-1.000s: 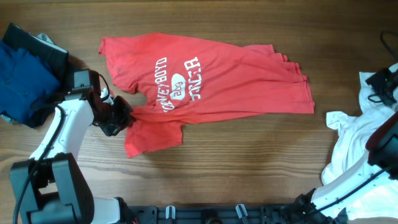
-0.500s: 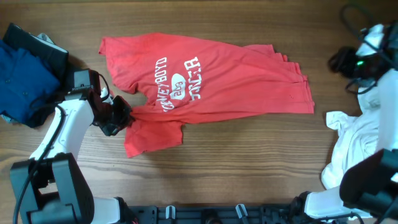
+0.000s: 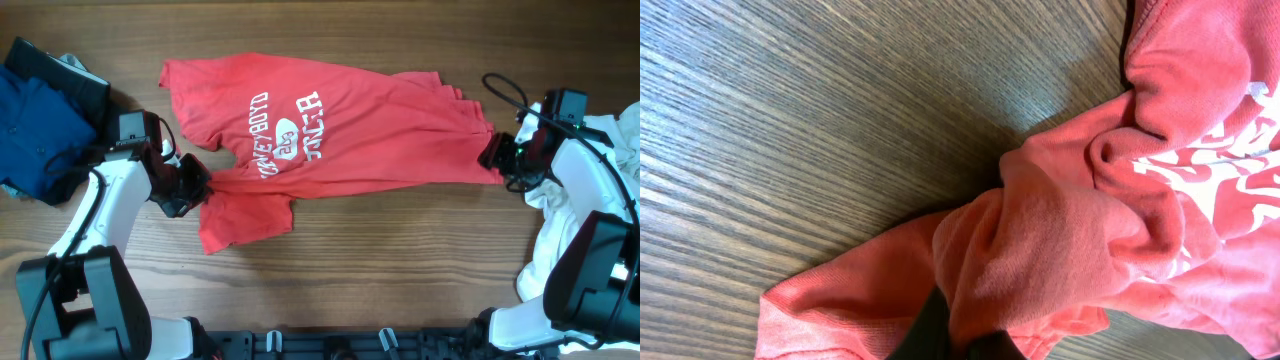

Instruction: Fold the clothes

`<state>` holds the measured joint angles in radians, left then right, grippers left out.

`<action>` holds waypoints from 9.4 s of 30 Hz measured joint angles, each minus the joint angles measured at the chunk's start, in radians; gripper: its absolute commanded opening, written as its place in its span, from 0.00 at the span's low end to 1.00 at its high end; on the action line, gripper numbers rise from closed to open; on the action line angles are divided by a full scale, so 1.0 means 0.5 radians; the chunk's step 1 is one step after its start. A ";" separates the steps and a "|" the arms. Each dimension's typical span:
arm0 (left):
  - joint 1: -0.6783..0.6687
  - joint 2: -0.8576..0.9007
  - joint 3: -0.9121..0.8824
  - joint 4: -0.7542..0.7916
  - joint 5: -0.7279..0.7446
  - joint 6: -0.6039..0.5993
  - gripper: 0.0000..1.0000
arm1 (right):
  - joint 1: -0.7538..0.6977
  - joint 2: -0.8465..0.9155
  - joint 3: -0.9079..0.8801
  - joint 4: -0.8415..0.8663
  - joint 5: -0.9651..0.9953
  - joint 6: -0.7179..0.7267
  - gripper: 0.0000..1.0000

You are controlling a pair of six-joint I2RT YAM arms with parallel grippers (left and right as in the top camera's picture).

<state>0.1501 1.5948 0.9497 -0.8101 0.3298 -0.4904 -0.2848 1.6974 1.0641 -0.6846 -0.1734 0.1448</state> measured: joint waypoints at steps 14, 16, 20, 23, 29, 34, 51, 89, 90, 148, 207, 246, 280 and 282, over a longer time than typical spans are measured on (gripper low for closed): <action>0.001 0.000 0.000 0.036 -0.008 0.000 0.04 | 0.099 0.204 -0.008 0.761 0.005 0.015 0.65; 0.001 0.000 0.000 0.036 -0.008 0.001 0.04 | 0.099 0.303 -0.008 0.813 0.014 0.015 0.65; 0.001 0.000 0.000 0.036 -0.008 0.000 0.05 | 0.100 0.436 -0.003 0.964 0.035 0.014 0.59; 0.001 0.000 0.000 0.053 -0.008 0.000 0.05 | 0.108 0.460 0.005 1.015 0.024 0.011 0.26; 0.000 0.000 0.000 0.073 -0.008 0.000 0.05 | 0.146 0.474 0.021 0.886 -0.053 -0.076 0.04; 0.001 0.000 0.000 0.073 -0.008 0.000 0.05 | 0.156 0.388 0.034 0.552 -0.039 -0.084 0.04; 0.001 0.000 0.000 0.073 -0.008 0.001 0.04 | 0.159 -1.048 -0.007 -0.411 0.005 -0.028 0.05; 0.000 0.000 0.000 0.096 -0.022 0.045 0.05 | -0.199 -0.485 -0.001 -0.382 -0.009 0.319 1.00; 0.001 0.000 0.000 0.096 -0.022 0.045 0.05 | -0.199 -0.485 -0.029 -0.397 0.024 0.318 1.00; 0.001 0.000 0.000 0.064 -0.023 0.046 0.10 | -0.198 -0.325 -0.748 0.418 -0.053 0.335 0.49; -0.002 -1.419 0.636 -0.249 0.070 0.255 0.04 | -0.113 -1.434 1.198 -1.045 0.408 0.349 0.04; -0.055 0.290 1.478 2.347 0.486 -0.596 0.04 | -0.103 -0.012 1.963 0.385 -0.127 0.446 0.04; -0.226 0.202 0.266 -0.864 0.129 0.673 0.04 | -0.104 0.014 0.526 -1.372 0.389 -0.010 0.04; -0.088 0.039 0.211 -0.832 0.093 0.632 0.04 | -0.104 -0.137 0.394 -1.313 0.456 0.087 0.04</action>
<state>0.1062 1.6142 1.0554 -1.2259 0.3763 -0.1745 -0.3367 1.6291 1.2610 -1.3411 0.0547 0.1883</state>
